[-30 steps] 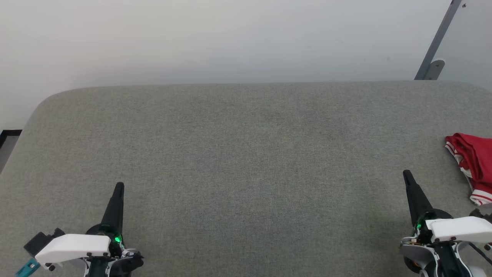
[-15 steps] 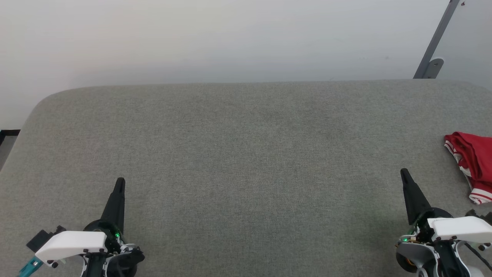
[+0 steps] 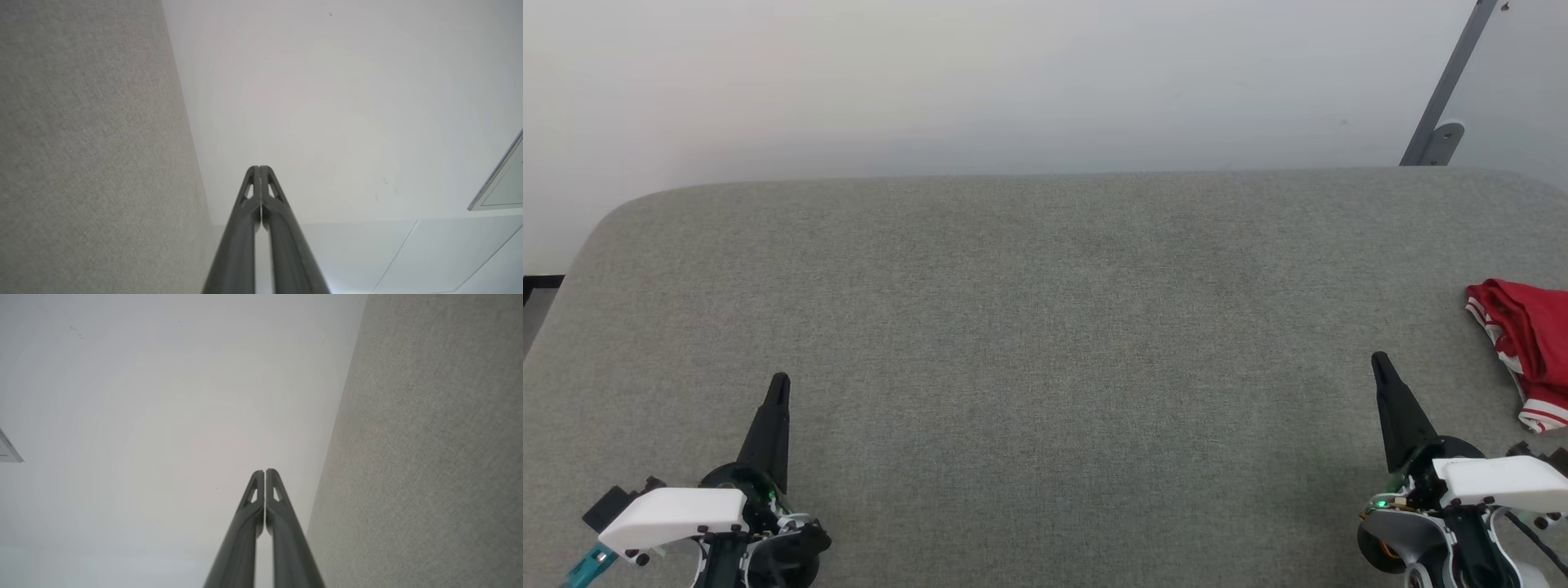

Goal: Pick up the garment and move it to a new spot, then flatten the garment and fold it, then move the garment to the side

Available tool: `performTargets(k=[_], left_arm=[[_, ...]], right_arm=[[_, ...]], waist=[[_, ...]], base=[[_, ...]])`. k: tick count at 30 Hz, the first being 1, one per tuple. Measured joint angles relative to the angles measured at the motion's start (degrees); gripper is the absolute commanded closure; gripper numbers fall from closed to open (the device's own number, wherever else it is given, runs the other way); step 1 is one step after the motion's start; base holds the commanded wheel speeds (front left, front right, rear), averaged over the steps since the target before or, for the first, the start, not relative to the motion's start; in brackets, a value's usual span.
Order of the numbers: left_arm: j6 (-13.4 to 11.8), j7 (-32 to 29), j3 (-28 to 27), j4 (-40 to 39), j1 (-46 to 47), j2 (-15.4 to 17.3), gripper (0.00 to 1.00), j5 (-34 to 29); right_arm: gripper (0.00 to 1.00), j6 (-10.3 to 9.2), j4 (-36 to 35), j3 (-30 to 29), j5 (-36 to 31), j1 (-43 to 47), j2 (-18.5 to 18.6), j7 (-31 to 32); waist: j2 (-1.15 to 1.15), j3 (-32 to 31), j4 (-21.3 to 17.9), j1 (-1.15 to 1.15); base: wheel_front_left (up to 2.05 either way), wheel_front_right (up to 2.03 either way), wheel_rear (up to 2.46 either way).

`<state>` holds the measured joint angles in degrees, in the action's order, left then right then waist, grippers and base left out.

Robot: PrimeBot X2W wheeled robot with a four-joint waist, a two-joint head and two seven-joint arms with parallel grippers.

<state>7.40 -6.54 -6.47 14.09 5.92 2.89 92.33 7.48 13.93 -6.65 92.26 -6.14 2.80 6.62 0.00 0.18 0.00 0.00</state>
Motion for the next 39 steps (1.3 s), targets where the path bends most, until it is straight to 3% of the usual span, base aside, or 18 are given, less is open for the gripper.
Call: performTargets(k=[39], left_arm=[[0.00,0.00,-0.03,0.00,0.00,-0.04,1.00,0.00]], right_arm=[[1.00,0.00,0.00,0.03,0.02,-0.01,0.00,0.00]], waist=[[0.00,0.00,0.00,0.00]], base=[[0.00,0.00,0.00]])
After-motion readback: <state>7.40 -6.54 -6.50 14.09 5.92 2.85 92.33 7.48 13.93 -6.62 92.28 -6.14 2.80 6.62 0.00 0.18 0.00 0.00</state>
